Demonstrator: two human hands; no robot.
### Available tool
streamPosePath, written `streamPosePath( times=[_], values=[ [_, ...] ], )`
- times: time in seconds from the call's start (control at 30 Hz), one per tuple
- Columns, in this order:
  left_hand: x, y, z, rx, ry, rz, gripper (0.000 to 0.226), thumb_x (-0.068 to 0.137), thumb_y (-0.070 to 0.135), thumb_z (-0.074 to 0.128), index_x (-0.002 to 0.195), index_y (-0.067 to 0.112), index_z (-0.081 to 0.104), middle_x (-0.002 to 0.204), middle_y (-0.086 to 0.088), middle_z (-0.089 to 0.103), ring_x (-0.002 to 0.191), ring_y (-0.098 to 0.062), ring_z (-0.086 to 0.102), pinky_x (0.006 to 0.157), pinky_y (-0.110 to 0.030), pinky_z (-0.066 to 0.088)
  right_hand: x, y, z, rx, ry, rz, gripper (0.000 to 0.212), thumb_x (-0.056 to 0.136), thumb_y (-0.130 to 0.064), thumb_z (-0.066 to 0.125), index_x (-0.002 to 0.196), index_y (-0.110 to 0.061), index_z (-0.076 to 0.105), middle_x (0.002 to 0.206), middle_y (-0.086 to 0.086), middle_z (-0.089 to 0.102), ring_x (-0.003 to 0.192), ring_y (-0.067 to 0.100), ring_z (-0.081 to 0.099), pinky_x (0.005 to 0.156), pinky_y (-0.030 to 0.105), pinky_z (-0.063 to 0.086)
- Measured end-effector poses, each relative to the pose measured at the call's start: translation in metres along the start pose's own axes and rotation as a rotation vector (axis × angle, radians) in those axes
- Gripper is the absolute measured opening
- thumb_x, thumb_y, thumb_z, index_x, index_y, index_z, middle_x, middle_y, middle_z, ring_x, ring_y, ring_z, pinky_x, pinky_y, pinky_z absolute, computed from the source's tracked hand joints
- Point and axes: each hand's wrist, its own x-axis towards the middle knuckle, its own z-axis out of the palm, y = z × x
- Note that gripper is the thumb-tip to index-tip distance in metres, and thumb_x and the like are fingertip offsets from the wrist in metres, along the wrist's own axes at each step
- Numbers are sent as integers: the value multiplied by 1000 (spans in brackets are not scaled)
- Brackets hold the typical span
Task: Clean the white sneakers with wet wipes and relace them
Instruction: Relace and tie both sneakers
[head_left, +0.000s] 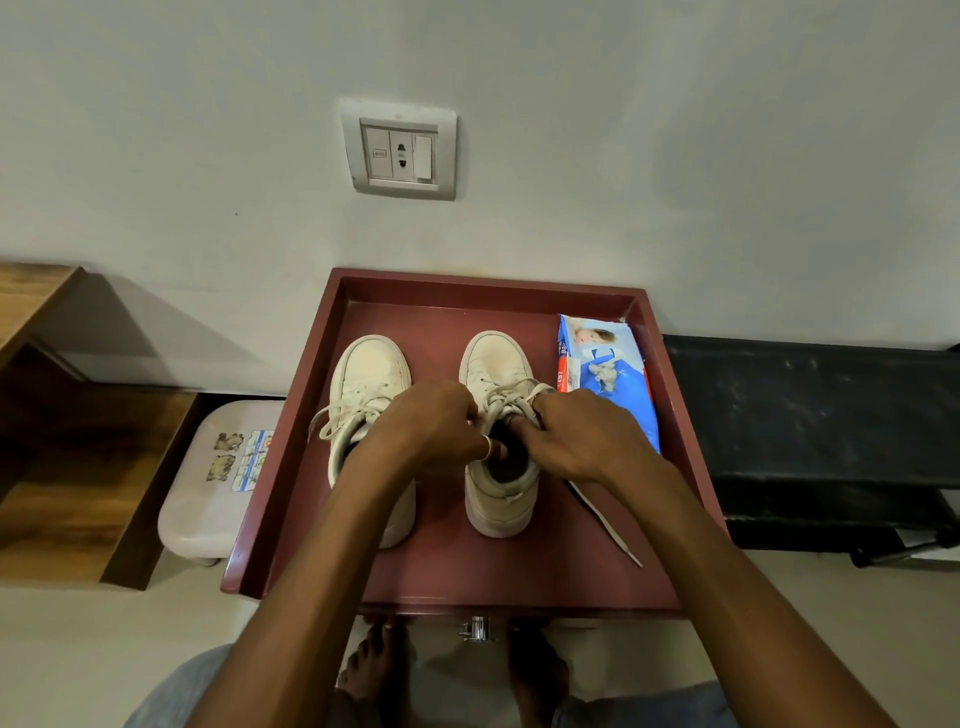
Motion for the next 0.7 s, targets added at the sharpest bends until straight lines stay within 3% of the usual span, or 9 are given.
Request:
streamPosePath(
  times=[0.13,0.27,0.37,0.43,0.47,0.6,0.7],
  values=[
    [-1,0,-6,-59,24,-5,43,96,48,62,92,6,72,83,-10,70,79,-27,65,68,-33,46,4,5,-1,32,-12,-6,37,92,-58,44,84,-23,54,88,-1,64,84,22,62,77,40,56],
    [-1,9,-3,-186,163,-14,42,106,39,47,88,8,69,74,-6,66,75,-27,64,70,-36,48,9,14,-10,291,-134,-41,37,90,-54,56,90,-18,66,82,-3,66,80,15,62,74,36,54],
    [2,15,3,-240,233,-15,26,104,33,53,109,16,72,98,-4,74,97,-27,69,82,-37,52,9,13,-15,640,-93,70,35,89,-48,62,92,-15,71,89,7,72,78,14,65,80,38,56],
    [2,18,4,-299,253,-38,35,99,28,61,132,16,64,117,-1,72,111,-22,66,93,-34,53,9,8,-15,902,-72,174,30,90,-41,66,93,-12,72,94,10,74,78,13,64,82,36,57],
    [2,18,5,-336,252,-50,41,97,26,65,136,15,61,116,1,72,110,-20,66,95,-34,53,8,4,-15,995,-73,212,28,90,-38,67,95,-11,72,96,11,74,79,14,65,86,37,56],
    [5,18,5,-503,270,-94,42,92,22,71,132,12,63,95,4,72,93,-17,69,91,-36,57,9,0,-16,1135,11,284,22,87,-32,69,96,-12,73,101,12,73,89,20,67,93,43,53],
    [4,19,3,-661,295,-120,29,93,23,72,121,14,71,97,1,74,90,-12,69,90,-33,57,8,1,-21,1202,80,253,20,87,-33,69,94,-15,74,99,7,74,99,22,68,94,42,52]
  ],
)
